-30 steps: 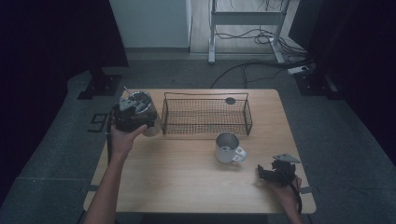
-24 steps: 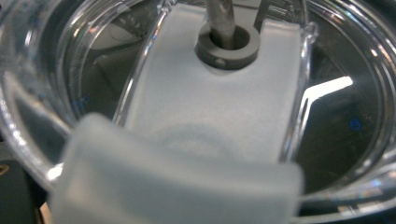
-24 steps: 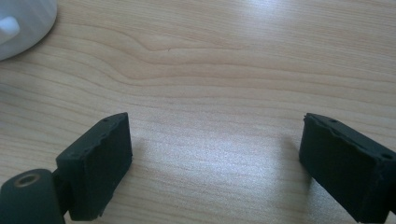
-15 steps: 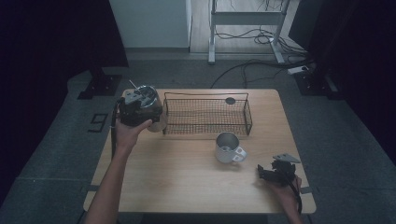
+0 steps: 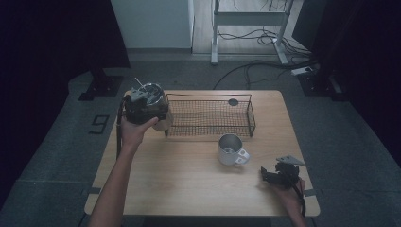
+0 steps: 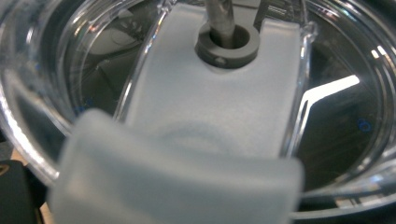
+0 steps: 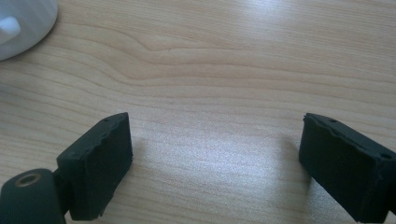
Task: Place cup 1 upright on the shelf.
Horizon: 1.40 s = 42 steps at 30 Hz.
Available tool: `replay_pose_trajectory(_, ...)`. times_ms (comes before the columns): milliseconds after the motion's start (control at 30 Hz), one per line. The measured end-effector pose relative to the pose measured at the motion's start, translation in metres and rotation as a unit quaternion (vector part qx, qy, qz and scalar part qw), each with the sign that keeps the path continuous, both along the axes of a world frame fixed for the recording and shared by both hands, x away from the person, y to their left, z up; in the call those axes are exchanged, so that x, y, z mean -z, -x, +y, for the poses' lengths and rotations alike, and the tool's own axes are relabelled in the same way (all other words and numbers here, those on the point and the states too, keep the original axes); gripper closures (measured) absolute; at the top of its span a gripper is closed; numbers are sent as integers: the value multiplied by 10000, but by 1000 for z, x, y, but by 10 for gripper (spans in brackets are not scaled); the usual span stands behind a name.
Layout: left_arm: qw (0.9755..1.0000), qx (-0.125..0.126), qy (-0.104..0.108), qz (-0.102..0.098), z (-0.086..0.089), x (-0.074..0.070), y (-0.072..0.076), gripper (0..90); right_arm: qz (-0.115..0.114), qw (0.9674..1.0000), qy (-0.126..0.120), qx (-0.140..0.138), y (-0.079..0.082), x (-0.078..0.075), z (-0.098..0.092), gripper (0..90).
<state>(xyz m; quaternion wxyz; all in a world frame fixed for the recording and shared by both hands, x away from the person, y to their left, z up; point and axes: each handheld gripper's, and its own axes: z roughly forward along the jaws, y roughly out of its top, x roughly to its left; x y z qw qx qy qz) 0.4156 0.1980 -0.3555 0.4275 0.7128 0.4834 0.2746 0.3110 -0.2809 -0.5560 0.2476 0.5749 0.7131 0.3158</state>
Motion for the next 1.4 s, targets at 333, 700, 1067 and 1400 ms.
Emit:
replay_pose_trajectory(333, 10000, 72, 36, -24, -10, -2, -6, 40, 1, 10000, -2, 1, 0, 0, 0, 98)
replay_pose_trajectory(700, 9999, 156, 60, -37, -24, -5, -12, 40, -4, 10000, -8, 0, 0, 0, 0, 99)
replay_pose_trajectory(1067, 9997, 240, -5, 2, -36, -4, -18, 40, 0, 10000, -1, -4, 0, 0, 0, 99)
replay_pose_trajectory(1400, 9996, 270, -6, -22, -48, -2, -28, 40, 0, 10000, -3, -4, 0, 0, 0, 100)
